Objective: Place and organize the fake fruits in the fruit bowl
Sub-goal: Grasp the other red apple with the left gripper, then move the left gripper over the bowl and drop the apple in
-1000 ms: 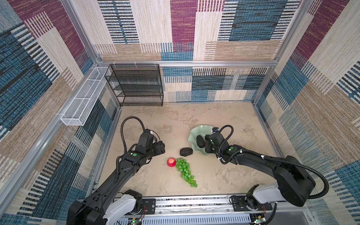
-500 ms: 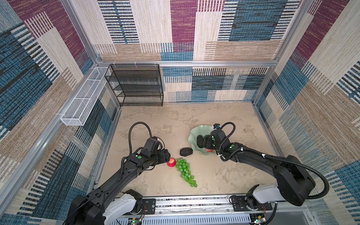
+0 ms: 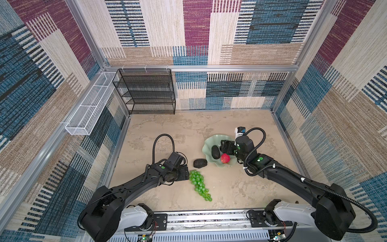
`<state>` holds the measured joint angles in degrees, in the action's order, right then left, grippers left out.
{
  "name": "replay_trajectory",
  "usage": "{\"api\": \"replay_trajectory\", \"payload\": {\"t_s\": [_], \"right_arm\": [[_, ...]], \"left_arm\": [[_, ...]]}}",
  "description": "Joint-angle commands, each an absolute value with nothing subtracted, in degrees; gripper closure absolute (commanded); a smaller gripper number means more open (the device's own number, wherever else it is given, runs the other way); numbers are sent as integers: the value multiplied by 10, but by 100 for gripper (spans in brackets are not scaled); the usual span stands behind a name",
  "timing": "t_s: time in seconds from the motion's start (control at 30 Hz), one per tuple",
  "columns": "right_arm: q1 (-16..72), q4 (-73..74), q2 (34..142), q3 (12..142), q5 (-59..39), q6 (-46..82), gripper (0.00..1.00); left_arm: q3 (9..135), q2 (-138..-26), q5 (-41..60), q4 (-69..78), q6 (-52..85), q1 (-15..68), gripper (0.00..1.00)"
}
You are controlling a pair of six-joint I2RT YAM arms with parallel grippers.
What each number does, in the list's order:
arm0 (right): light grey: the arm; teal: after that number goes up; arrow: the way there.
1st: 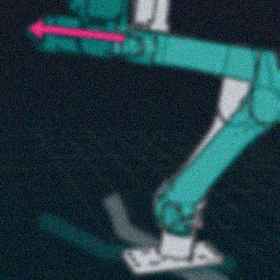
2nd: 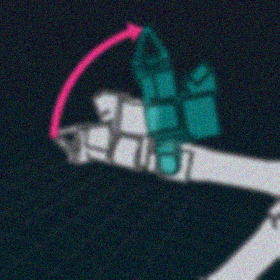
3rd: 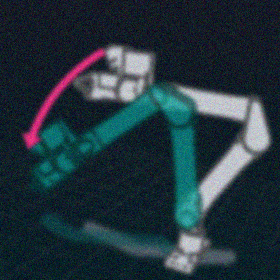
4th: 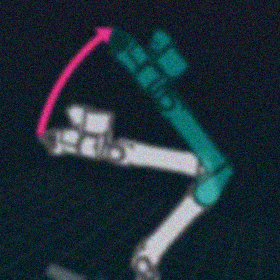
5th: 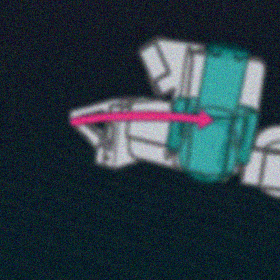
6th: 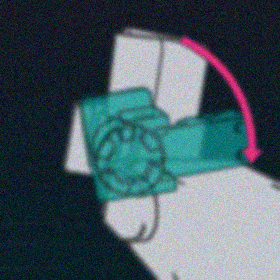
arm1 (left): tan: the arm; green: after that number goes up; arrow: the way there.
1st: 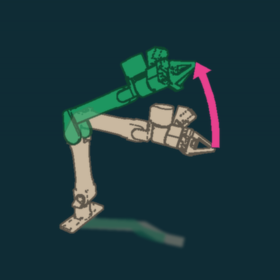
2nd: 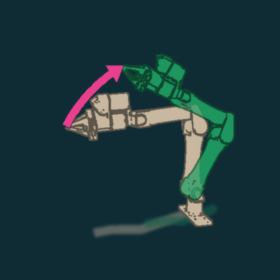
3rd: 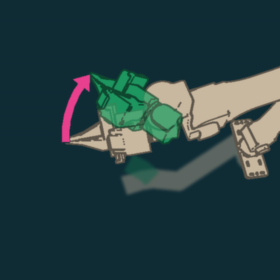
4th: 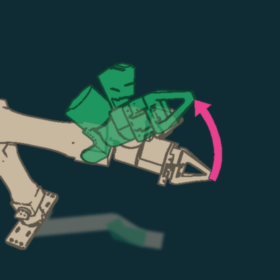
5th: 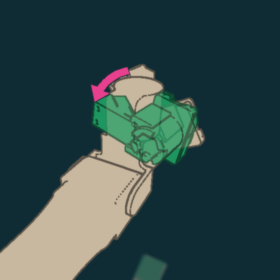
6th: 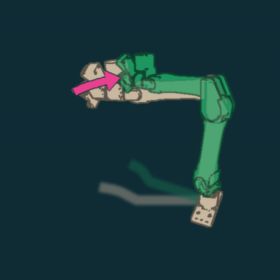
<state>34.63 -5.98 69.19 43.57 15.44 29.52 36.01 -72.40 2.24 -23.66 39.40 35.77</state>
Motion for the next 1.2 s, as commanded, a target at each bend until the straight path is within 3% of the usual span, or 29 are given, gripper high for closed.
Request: {"api": "replay_trajectory", "payload": {"t_s": [0.0, 0.37, 0.6, 0.97, 1.17], "right_arm": [[347, -51, 686, 430, 156, 300, 11], [346, -41, 684, 423, 156, 295, 11], [342, -11, 656, 394, 149, 306, 9], [324, 5, 507, 281, 133, 349, 5], [324, -35, 458, 266, 151, 352, 5]], "left_arm": [[353, -737, -8, -212, 412, 359, 25], [372, -743, -55, -223, 389, 358, 45], [475, -724, -48, -241, 300, 366, 47], [816, -1028, 38, -211, 222, 422, 48], [938, -1158, 50, -220, 223, 438, 47]]}}
